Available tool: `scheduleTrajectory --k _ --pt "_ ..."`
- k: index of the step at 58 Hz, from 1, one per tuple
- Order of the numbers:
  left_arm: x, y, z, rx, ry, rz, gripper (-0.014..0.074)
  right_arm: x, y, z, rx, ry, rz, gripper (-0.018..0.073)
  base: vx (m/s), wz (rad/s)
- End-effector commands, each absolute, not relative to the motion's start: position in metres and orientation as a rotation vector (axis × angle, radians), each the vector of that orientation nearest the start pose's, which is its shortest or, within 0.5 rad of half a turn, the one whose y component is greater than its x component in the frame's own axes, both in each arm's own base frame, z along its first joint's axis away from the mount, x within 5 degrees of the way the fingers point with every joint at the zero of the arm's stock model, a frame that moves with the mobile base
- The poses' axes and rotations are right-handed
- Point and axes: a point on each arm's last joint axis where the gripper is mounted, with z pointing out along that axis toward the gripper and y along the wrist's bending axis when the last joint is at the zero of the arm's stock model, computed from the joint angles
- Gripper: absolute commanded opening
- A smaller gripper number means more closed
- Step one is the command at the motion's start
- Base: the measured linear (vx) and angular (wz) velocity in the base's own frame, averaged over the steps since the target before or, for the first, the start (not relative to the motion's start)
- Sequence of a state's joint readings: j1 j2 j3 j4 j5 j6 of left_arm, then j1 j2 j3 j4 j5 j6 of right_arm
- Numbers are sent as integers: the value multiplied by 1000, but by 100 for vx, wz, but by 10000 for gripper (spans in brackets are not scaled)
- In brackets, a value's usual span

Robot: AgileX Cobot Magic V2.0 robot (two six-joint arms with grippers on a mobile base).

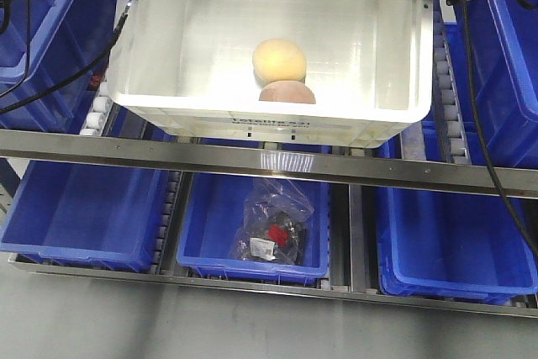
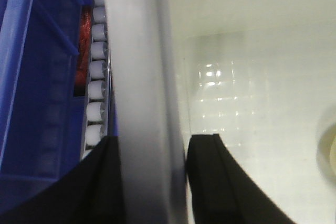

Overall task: Place moving items into box and shelve
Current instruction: 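Raise the tote with both grippers above the shelf's front rail, then push the tote forward onto the roller shelf and open both grippers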

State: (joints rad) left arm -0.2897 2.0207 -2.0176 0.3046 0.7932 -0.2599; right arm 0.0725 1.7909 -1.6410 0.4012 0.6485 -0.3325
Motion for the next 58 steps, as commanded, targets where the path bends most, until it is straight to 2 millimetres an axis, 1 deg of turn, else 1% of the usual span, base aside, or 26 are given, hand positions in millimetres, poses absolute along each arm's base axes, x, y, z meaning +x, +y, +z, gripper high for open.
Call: scheduleTrajectory --k 1,5,10,31,42,46,51,53,58 --pt "448 -122 397 157 2030 -41 438 408 54 394 -158 1993 329 372 0 0" --pt "448 -123 397 153 2032 -52 478 409 53 395 -155 1986 327 401 0 0" --pt "448 -123 397 150 2033 -58 496 409 53 396 -151 1978 324 428 0 0" --pt "445 -122 401 150 2025 -60 496 410 52 397 -148 1958 307 500 0 0" --pt "446 -123 402 150 2016 -63 496 412 51 399 -134 1929 297 505 0 0" --pt "446 -123 402 151 2010 -63 494 412 51 400 -132 1924 296 491 0 0" --pt "444 -122 406 150 2000 -66 472 412 51 400 -130 1919 294 441 0 0" --pt "443 -122 409 149 1992 -68 454 412 51 400 -130 1918 293 410 0 0" --pt "437 -121 420 148 1953 -77 378 411 50 402 -129 1912 292 295 0 0"
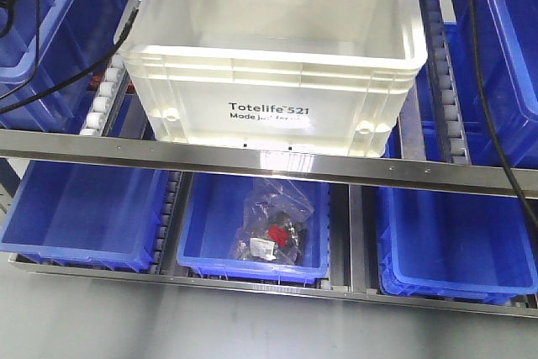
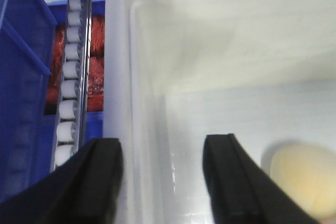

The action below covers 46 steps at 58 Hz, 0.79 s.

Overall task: Place moving items into box and shelve
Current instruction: 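Push the tote forward onto the roller shelf and open both grippers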

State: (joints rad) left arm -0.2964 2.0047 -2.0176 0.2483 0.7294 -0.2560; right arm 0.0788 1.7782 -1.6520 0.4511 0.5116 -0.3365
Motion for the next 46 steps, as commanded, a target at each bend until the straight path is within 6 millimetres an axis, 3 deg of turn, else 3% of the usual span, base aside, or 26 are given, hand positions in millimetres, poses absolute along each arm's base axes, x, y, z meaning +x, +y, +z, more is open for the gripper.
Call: scheduleTrajectory --k 1,12,15,46 --pt "437 -120 422 148 1944 -78 356 411 50 402 -129 1912 292 267 0 0" --pt "425 -117 442 146 1881 -85 76 411 50 401 -135 1912 288 0 0 0" --pt "424 -116 443 148 1882 -83 -9 411 50 402 -134 1909 288 -14 0 0" --pt "425 -116 436 144 1929 -71 -8 410 50 403 -136 1910 289 -8 0 0"
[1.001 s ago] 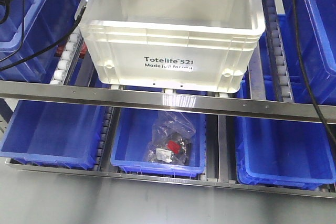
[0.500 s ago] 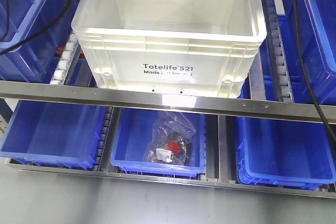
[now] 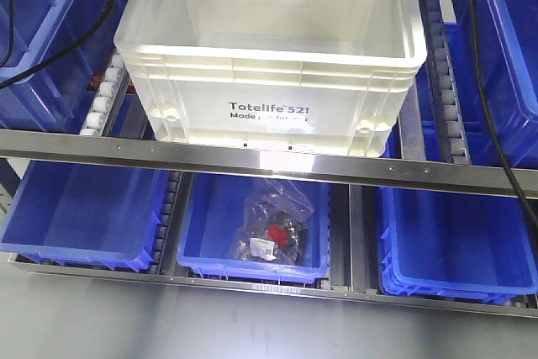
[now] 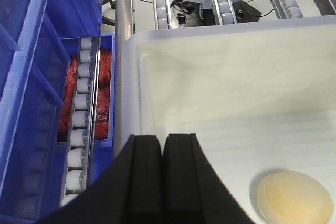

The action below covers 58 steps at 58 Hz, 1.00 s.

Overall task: Place moving items into box and shelve
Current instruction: 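Push the tote forward onto the roller shelf and open both grippers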

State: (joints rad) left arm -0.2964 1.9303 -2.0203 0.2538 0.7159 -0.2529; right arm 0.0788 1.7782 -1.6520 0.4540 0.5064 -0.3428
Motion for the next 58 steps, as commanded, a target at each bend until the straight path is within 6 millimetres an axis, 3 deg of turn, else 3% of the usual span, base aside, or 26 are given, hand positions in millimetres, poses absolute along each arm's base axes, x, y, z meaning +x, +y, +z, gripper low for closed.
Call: scheduleTrajectory --k 1,18,38,58 --pt "425 -116 436 144 1929 -71 -8 410 50 403 -136 1910 289 -8 0 0" --pt "425 -117 435 131 1936 -89 -8 410 50 403 -136 1910 290 -8 0 0" --pt "427 -123 411 91 2080 -180 -8 410 51 403 -137 1913 291 -8 0 0" --pt "380 -121 386 63 2164 -309 -8 410 51 403 -137 1913 291 -8 0 0"
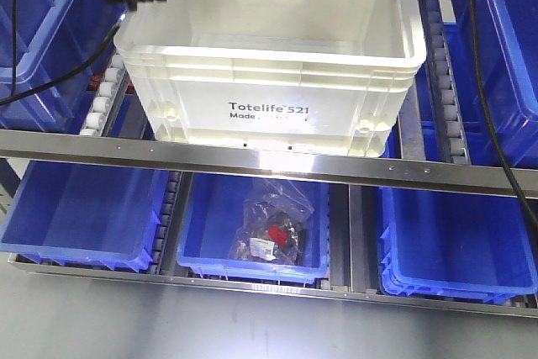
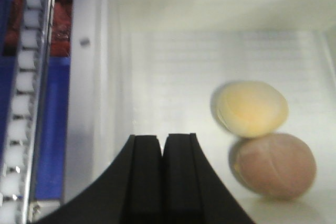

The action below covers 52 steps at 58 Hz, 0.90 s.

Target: Place moving items into box and shelve

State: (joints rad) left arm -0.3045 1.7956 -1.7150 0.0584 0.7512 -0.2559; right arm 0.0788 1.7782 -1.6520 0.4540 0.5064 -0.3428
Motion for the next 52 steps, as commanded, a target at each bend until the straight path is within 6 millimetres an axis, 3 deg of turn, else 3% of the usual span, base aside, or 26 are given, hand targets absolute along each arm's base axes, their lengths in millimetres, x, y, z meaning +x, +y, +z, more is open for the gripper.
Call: scheduleTrajectory --k 1,7,13,24,36,52 --pt "376 -120 383 56 2163 -324 -8 410 51 403 -137 1913 291 -8 0 0" --pt "354 -115 378 30 2108 -380 -8 410 51 403 -137 1913 291 -8 0 0" --pt "327 -106 381 28 1943 -408 -8 410 51 403 -137 1913 291 -8 0 0" --pt "253 -81 380 46 1593 -436 -8 410 51 403 -137 1913 291 -8 0 0" --pt "168 -43 337 59 1460 -341 -8 410 51 403 -137 1913 291 -8 0 0" --pt "103 -15 271 16 1473 -224 -8 410 51 403 -137 1913 291 -8 0 0"
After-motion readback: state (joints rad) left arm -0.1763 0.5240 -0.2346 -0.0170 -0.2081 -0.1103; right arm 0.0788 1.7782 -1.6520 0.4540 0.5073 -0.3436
